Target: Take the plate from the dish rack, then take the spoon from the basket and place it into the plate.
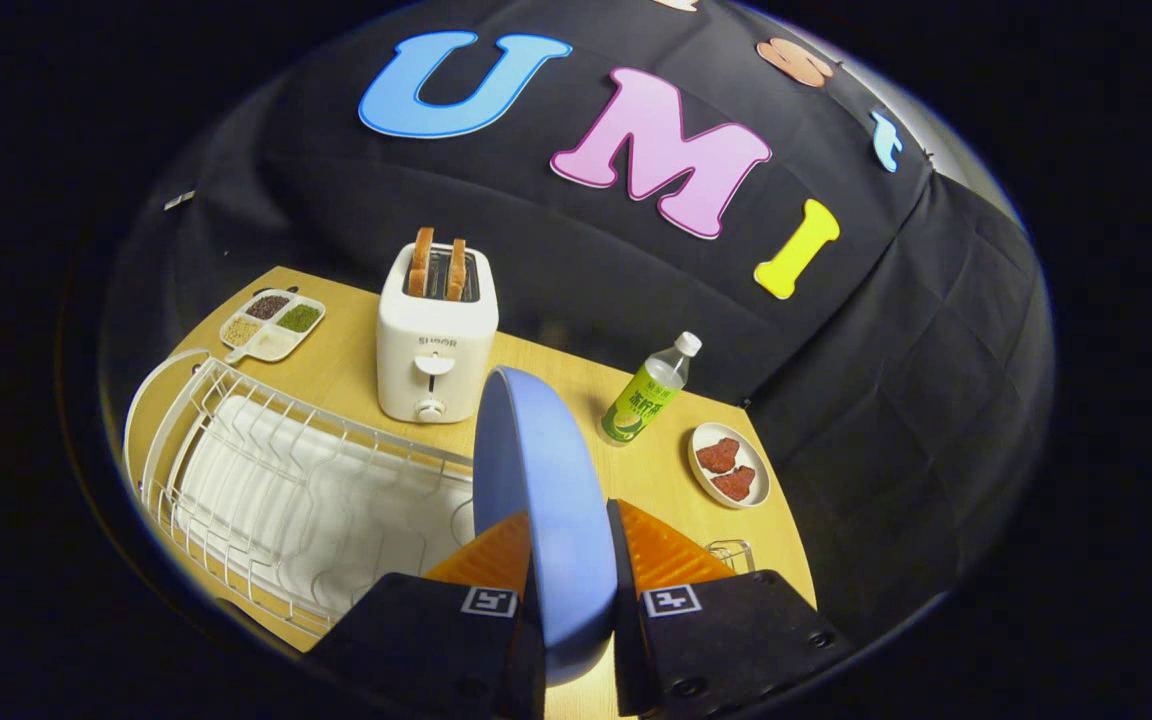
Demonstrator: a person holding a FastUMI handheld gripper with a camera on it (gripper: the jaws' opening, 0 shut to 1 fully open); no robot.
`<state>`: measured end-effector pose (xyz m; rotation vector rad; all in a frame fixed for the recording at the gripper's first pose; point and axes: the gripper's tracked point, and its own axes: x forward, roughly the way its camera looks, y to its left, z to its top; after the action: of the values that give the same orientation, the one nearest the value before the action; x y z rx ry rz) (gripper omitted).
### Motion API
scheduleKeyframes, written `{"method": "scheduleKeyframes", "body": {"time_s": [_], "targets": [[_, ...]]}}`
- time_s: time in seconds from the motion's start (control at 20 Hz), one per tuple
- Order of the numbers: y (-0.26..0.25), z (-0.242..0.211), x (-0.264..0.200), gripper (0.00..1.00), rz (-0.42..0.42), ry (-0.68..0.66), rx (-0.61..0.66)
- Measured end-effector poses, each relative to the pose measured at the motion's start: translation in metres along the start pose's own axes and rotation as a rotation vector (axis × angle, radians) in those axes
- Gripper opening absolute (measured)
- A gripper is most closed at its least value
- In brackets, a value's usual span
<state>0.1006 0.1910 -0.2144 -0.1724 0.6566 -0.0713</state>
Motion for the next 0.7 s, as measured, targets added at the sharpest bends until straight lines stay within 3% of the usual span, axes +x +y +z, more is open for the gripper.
{"method": "scheduleKeyframes", "body": {"time_s": [0.25,0.7], "targets": [[-0.027,0.022,-0.018,0.31,0.009,-0.062,0.118],[-0.088,0.006,-0.09,0.31,0.166,-0.101,0.301]]}}
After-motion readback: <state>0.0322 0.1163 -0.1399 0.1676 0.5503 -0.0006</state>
